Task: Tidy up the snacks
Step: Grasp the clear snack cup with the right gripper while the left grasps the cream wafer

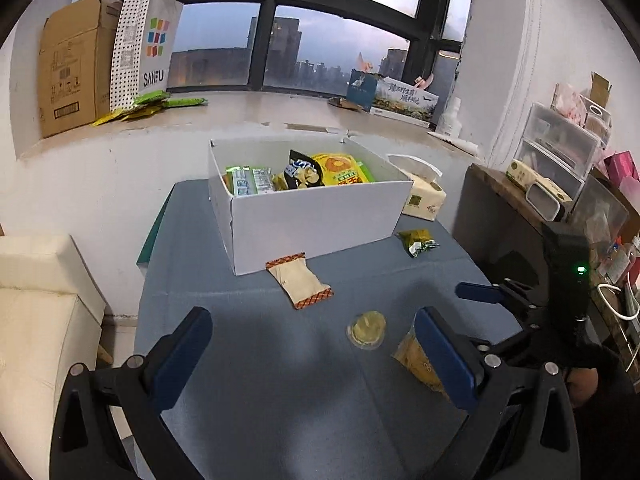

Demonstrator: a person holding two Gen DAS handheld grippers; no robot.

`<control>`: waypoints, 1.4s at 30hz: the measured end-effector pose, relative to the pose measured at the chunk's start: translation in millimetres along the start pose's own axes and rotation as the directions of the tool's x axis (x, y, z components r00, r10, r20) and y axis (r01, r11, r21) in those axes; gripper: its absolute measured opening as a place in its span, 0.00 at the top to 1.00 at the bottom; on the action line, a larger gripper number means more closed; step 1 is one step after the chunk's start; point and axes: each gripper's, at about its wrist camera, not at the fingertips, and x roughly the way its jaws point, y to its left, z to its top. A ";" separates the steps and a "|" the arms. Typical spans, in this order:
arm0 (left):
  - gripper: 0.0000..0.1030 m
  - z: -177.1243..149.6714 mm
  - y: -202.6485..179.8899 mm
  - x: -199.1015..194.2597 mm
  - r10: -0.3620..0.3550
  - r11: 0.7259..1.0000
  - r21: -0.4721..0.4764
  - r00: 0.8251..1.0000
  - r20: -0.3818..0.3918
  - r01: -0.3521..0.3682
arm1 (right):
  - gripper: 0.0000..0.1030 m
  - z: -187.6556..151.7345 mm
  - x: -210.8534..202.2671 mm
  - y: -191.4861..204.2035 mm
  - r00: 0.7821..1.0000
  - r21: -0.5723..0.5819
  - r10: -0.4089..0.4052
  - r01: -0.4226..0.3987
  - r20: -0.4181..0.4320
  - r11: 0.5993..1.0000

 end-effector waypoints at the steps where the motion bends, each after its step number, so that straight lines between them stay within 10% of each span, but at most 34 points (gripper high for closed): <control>1: 0.00 -0.9 0.2 0.1 -0.001 1.000 -0.002 1.000 0.000 0.001 | 0.00 0.8 4.9 1.1 1.000 -0.006 -0.008 0.008 -0.015 1.000; 13: 0.00 -11.7 7.3 11.1 0.003 0.998 -0.057 0.999 -0.041 -0.005 | 0.04 4.4 87.6 4.4 0.982 -0.049 0.016 -0.026 -0.190 0.998; 18: 0.00 -15.3 7.4 18.4 -0.010 0.997 -0.075 0.998 -0.062 0.005 | 0.62 -2.8 94.0 4.9 0.980 -0.100 -0.010 -0.010 -0.199 0.995; 31: 0.00 -10.7 3.4 74.7 -0.055 0.993 -0.113 0.984 -0.170 0.036 | 0.62 -10.8 39.6 -13.3 0.996 -0.051 0.021 -0.025 -0.081 0.998; 42: 0.00 24.2 -16.3 185.9 0.121 0.987 -0.076 0.961 -0.248 -0.143 | 0.62 -3.9 -28.2 -50.2 0.997 0.076 -0.048 0.043 0.063 0.996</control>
